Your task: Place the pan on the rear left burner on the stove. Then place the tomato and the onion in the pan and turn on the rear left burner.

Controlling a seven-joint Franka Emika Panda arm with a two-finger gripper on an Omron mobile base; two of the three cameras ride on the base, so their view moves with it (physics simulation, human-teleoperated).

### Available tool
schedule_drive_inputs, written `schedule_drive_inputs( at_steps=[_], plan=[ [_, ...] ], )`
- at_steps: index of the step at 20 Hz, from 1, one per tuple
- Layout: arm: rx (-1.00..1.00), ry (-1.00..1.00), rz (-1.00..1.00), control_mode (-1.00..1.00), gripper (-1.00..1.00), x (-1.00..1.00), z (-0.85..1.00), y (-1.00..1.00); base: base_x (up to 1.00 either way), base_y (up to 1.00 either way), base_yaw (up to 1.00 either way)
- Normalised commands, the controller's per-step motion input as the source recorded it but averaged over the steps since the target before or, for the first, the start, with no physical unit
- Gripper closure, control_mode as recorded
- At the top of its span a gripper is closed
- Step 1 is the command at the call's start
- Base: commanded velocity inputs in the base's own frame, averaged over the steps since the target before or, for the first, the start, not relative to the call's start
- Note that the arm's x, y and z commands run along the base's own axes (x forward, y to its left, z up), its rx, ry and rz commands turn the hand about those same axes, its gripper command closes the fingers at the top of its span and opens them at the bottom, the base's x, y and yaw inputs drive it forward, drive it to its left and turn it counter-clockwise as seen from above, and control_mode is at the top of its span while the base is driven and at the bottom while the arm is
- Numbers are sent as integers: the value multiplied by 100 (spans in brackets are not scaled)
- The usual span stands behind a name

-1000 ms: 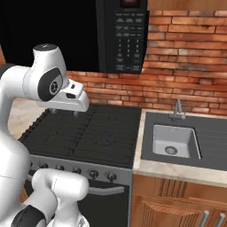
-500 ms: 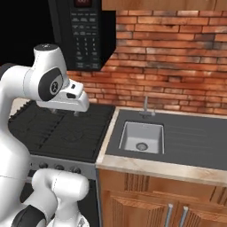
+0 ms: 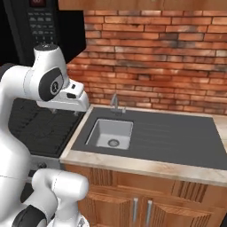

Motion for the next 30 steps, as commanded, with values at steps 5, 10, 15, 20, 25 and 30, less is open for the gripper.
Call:
schedule_drive_inputs(
  at_steps=[5, 10, 15, 20, 25, 30],
  plan=[
    [0, 0, 0, 100, -100, 0, 0, 0, 0, -67, 0],
    [0, 0, 0, 100, -100, 0, 0, 0, 0, -67, 0],
    [0, 0, 0, 100, -100, 0, 0, 0, 0, -68, 0],
    [0, 0, 0, 100, -100, 0, 0, 0, 0, -70, 0],
    [0, 0, 0, 100, -100, 0, 0, 0, 1, -69, 0],
    [0, 0, 0, 100, -100, 0, 0, 0, 4, -66, 0]
  ],
)
